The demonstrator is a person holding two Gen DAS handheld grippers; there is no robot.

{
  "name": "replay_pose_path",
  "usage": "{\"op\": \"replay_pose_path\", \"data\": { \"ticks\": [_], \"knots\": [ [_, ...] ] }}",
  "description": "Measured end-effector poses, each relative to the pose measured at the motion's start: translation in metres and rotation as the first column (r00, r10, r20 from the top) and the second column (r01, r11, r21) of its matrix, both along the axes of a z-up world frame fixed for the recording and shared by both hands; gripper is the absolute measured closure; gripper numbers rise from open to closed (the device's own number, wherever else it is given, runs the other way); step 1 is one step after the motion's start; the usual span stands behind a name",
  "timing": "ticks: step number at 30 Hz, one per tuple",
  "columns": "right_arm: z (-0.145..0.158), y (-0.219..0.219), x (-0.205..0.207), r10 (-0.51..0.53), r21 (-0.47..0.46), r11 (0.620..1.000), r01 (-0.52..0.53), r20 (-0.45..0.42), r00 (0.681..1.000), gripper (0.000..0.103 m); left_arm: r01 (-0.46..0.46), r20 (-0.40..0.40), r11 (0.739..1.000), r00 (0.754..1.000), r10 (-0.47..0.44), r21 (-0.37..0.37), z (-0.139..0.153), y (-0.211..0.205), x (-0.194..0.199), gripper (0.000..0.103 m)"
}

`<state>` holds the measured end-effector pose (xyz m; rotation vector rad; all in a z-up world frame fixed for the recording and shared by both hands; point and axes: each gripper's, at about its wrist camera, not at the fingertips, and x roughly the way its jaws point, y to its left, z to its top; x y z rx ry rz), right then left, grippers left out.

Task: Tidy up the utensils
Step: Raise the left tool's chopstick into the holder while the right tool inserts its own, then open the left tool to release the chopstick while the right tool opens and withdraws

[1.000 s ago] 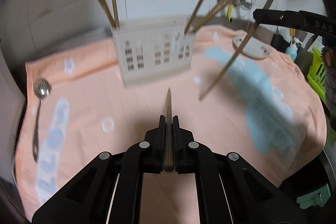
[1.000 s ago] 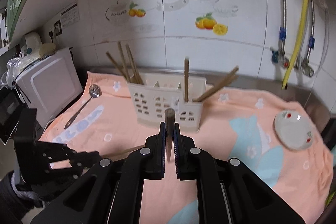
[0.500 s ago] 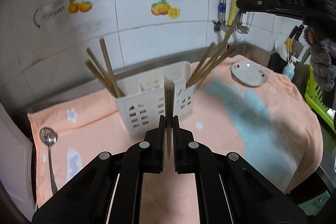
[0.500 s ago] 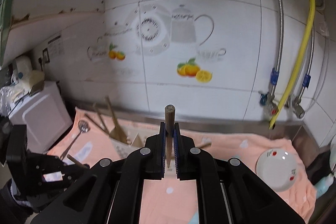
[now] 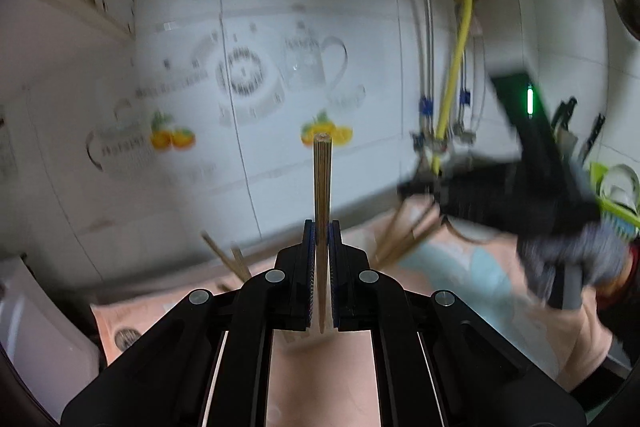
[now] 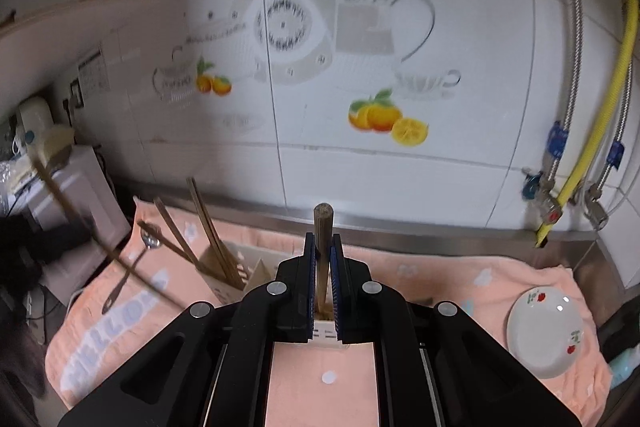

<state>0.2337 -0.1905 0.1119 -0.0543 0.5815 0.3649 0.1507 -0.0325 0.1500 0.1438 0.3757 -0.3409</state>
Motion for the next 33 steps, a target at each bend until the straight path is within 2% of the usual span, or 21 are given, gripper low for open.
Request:
{"op": "replay_pose_path", "data": {
  "ticks": [4, 8, 13, 21, 26, 31, 33],
  "knots": [
    [-0.016, 0.001, 0.006, -0.002, -0.014, 1.0, 0.002, -0.033, 0.999, 0.096, -0.054, 0.068, 0.999, 0.996, 0.053, 0.008, 0.017, 0.004, 0.012, 0.098],
    [-0.026, 0.0, 0.009, -0.006, -0.02, 1.0, 0.005, -0.052, 0.999, 0.096, -0.094, 0.082, 0.996, 0.992, 0.094, -0.008, 0.02, 0.01, 0.029, 0.098],
    [-0.032, -0.002, 0.01, -0.008, -0.02, 1.0, 0.007, -0.059, 0.998, 0.095, -0.123, 0.01, 0.992, 0.992, 0.124, -0.037, -0.003, 0.02, 0.056, 0.098],
    [-0.034, -0.003, 0.005, -0.013, -0.028, 1.0, 0.012, -0.057, 0.998, 0.095, -0.136, -0.122, 0.987, 0.985, 0.125, -0.083, -0.044, 0.035, 0.078, 0.097],
    [-0.032, -0.005, -0.001, -0.015, -0.024, 1.0, 0.014, -0.047, 0.999, 0.095, -0.134, -0.139, 0.988, 0.983, 0.123, -0.072, -0.054, 0.037, 0.077, 0.097],
    [-0.023, -0.009, -0.011, -0.023, -0.022, 1.0, 0.022, -0.016, 1.0, 0.094, -0.132, -0.118, 0.989, 0.985, 0.123, -0.07, -0.048, 0.038, 0.069, 0.096],
    [-0.02, -0.011, -0.018, -0.023, -0.014, 1.0, 0.023, -0.006, 1.0, 0.087, -0.133, -0.11, 0.989, 0.986, 0.124, -0.07, -0.046, 0.038, 0.064, 0.095]
  ]
}}
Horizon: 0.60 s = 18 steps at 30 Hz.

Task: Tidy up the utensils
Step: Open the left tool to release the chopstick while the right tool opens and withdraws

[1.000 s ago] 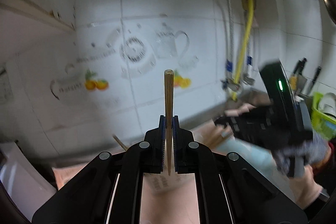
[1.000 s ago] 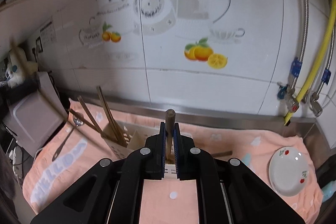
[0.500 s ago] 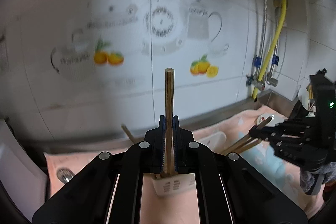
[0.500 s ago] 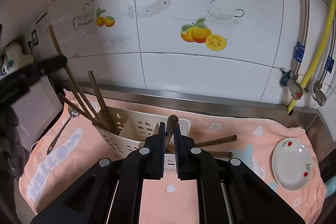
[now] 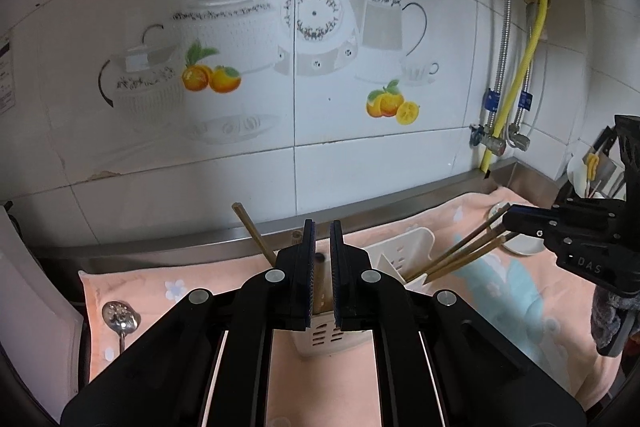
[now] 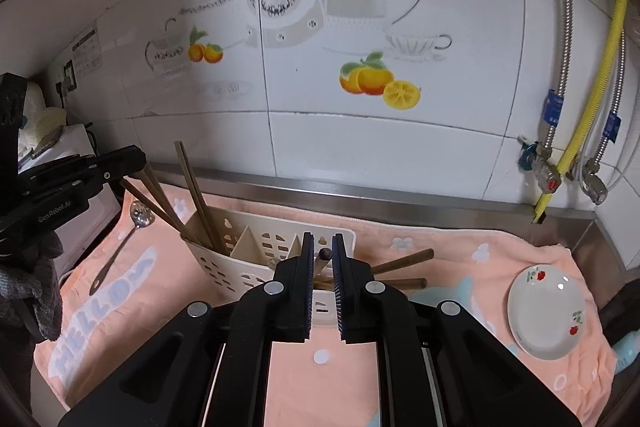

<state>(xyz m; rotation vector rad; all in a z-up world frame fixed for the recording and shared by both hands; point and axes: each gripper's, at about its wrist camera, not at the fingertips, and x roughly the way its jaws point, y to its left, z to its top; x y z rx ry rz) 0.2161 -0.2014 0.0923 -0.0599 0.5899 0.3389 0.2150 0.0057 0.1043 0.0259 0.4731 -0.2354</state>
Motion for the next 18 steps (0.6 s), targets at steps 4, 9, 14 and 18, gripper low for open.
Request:
{"op": "replay_pose_path", "data": {
  "ticks": [4, 9, 14, 18],
  "knots": [
    [0.005, -0.003, -0.018, 0.005, 0.015, 1.0, -0.005, 0.026, 1.0, 0.084, -0.006, 0.016, 1.0, 1.0, 0.006, -0.014, 0.004, 0.005, -0.013, 0.084],
    [0.001, -0.003, -0.043, 0.005, 0.016, 1.0, -0.006, 0.045, 0.999, 0.077, -0.01, 0.025, 1.0, 1.0, 0.011, -0.022, 0.001, 0.008, -0.035, 0.072],
    [-0.014, 0.003, -0.067, 0.012, -0.003, 1.0, -0.011, 0.045, 0.999, 0.069, -0.012, 0.016, 0.999, 1.0, 0.013, -0.039, -0.014, 0.012, -0.059, 0.062],
    [-0.029, 0.007, -0.079, 0.022, -0.002, 1.0, -0.022, 0.022, 0.999, 0.063, -0.024, 0.002, 0.999, 1.0, 0.024, -0.039, -0.029, 0.015, -0.077, 0.049]
  ]
}}
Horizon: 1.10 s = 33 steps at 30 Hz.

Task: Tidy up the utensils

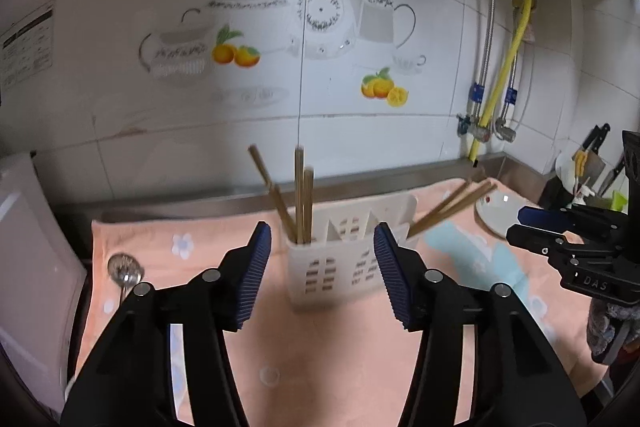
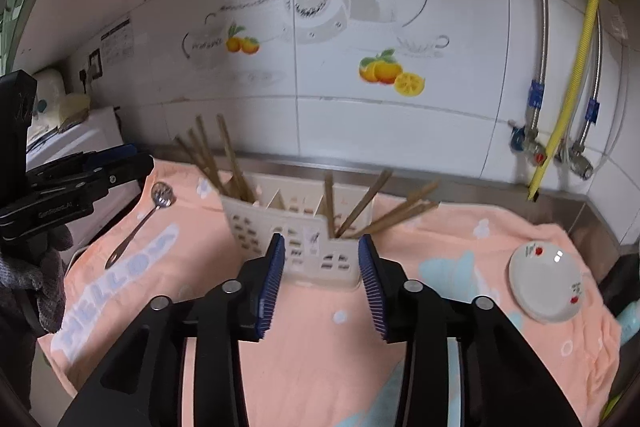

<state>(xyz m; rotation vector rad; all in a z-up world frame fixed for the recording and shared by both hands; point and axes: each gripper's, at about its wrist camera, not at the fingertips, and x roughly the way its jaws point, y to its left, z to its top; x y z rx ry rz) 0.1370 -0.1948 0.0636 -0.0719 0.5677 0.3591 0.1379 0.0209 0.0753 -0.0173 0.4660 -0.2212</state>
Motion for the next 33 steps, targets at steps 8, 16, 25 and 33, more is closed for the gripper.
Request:
{"op": "replay_pose_path", "data": {
  "ticks": [8, 16, 25, 33],
  "knots": [
    [-0.04, 0.011, -0.02, 0.0, -0.026, 1.0, -0.001, -0.059, 0.998, 0.053, -0.029, -0.041, 0.999, 0.999, 0.03, 0.021, -0.036, 0.01, -0.03, 0.026],
    [-0.075, 0.021, -0.037, -0.021, -0.055, 0.998, 0.015, -0.095, 0.995, 0.048, -0.071, -0.077, 0.997, 0.994, 0.074, 0.04, -0.065, 0.016, -0.048, 0.009],
    [-0.088, 0.024, -0.051, -0.033, -0.045, 0.999, 0.028, -0.119, 0.992, 0.041, -0.063, -0.115, 0.995, 0.991, 0.071, 0.074, -0.085, 0.009, -0.062, 0.005],
    [-0.092, 0.026, -0.057, -0.036, -0.043, 0.999, 0.031, -0.126, 0.991, 0.032, -0.07, -0.139, 0.995, 0.987, 0.08, 0.077, -0.093, 0.003, -0.073, 0.005]
  ]
}}
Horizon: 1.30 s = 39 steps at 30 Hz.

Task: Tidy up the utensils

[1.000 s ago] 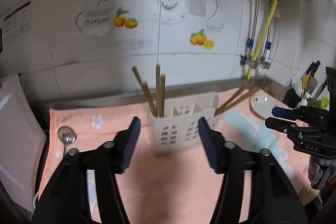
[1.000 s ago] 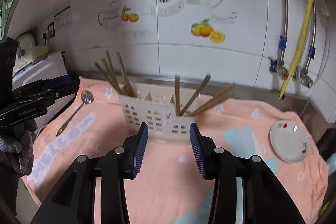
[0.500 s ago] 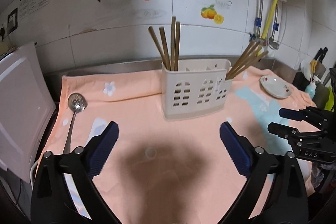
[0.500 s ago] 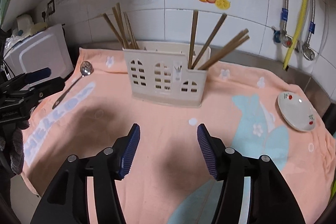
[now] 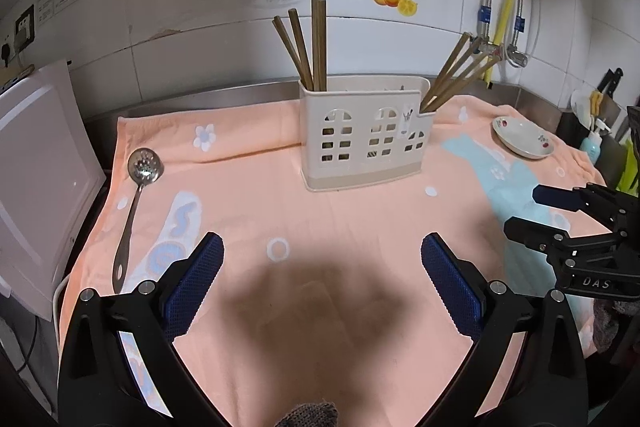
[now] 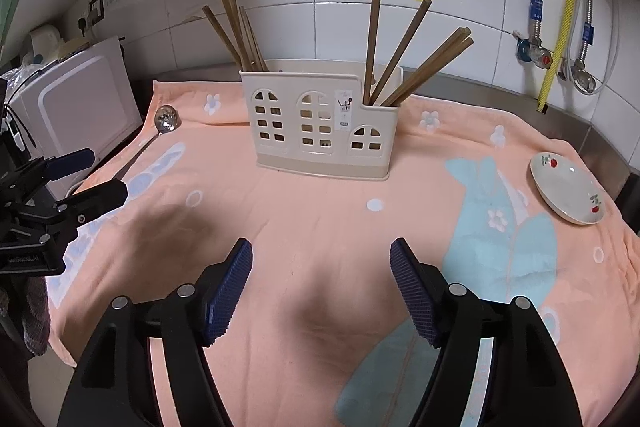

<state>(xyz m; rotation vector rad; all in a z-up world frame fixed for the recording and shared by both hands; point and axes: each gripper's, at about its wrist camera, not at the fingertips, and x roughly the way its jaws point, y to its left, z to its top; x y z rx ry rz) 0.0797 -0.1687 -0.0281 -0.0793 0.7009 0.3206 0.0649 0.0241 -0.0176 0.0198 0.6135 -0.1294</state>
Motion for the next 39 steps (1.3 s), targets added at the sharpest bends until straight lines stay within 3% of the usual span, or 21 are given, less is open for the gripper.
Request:
{"op": "replay_pose_path", "data": {
  "ticks": [39],
  "knots": [
    [-0.013, -0.007, 0.0, -0.036, -0.007, 0.999, 0.035, -0.044, 0.998, 0.017, -0.049, -0.108, 0.999, 0.993, 0.047, -0.016, -0.029, 0.005, -0.004, 0.005]
  ]
}}
